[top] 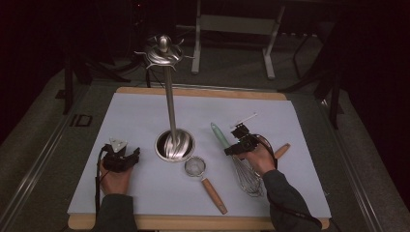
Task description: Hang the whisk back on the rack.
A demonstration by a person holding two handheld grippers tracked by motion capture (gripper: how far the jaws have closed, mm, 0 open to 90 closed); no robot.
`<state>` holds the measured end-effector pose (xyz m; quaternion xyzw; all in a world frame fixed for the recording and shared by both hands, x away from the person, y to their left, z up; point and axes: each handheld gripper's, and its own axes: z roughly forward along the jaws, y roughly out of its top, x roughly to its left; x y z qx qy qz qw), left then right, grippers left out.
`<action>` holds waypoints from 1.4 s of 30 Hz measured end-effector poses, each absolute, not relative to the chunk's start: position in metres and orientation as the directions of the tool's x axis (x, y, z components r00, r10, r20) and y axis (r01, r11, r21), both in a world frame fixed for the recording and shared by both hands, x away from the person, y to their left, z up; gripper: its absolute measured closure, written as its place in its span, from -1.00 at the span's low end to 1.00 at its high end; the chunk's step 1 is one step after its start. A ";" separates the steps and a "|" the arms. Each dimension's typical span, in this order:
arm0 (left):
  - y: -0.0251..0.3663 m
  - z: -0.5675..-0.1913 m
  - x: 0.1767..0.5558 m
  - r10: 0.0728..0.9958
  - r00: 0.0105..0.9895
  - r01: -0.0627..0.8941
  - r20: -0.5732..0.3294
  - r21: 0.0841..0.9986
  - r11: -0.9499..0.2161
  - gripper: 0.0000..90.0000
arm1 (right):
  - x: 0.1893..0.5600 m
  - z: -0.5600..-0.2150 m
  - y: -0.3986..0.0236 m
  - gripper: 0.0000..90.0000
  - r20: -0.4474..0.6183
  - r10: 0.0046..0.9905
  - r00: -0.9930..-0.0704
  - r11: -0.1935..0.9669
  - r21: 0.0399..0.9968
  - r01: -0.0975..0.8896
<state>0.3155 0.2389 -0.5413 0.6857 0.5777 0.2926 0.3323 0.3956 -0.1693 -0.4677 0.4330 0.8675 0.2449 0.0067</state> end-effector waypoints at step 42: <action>0.239 -0.541 0.316 0.986 0.163 0.598 0.018 0.794 -0.113 0.00 | 0.346 -0.351 -0.165 0.55 -0.004 0.543 -0.840 0.484 0.819 0.309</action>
